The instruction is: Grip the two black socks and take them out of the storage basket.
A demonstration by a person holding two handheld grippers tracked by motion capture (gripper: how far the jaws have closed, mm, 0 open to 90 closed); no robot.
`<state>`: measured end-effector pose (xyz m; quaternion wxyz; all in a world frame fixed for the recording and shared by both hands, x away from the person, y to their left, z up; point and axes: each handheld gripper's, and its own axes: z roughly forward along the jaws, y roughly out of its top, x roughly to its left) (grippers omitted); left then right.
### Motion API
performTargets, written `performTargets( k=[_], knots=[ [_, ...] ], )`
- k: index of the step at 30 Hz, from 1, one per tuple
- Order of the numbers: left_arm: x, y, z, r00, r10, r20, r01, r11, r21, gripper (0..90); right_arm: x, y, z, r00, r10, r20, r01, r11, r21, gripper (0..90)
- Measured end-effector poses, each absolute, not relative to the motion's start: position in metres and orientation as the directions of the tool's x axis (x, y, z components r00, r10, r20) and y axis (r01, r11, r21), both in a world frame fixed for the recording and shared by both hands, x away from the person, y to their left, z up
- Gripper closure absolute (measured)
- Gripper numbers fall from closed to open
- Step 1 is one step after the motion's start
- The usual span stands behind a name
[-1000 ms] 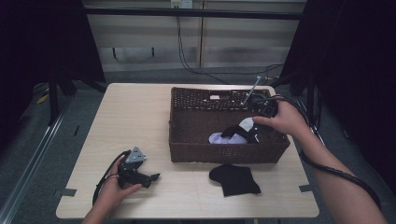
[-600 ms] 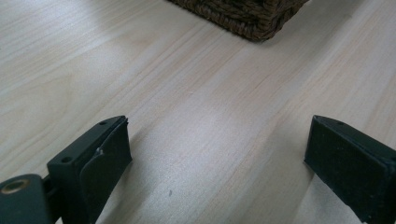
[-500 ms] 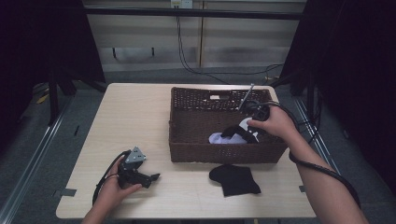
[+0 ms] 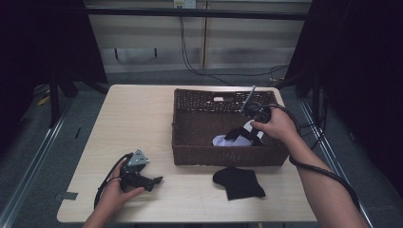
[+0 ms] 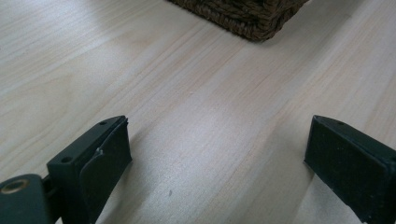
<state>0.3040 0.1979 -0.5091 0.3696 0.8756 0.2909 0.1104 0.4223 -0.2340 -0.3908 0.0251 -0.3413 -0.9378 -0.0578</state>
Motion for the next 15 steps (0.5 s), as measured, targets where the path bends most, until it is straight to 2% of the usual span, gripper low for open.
performTargets(
  k=[8, 15],
  knots=[
    [0.304, 0.198, -0.509, 0.805, 0.593, -0.025, 0.431, -0.555, 0.712, 6.1, 0.417, -0.239, -0.36, -0.761, 0.647, 0.051, 0.649, 0.756, 0.09, 88.8],
    [0.304, 0.198, -0.509, 0.804, 0.593, -0.025, 0.431, -0.554, 0.712, 6.0, 0.415, -0.243, -0.339, -0.766, 0.643, 0.022, 0.64, 0.757, 0.132, 89.0]
  ],
)
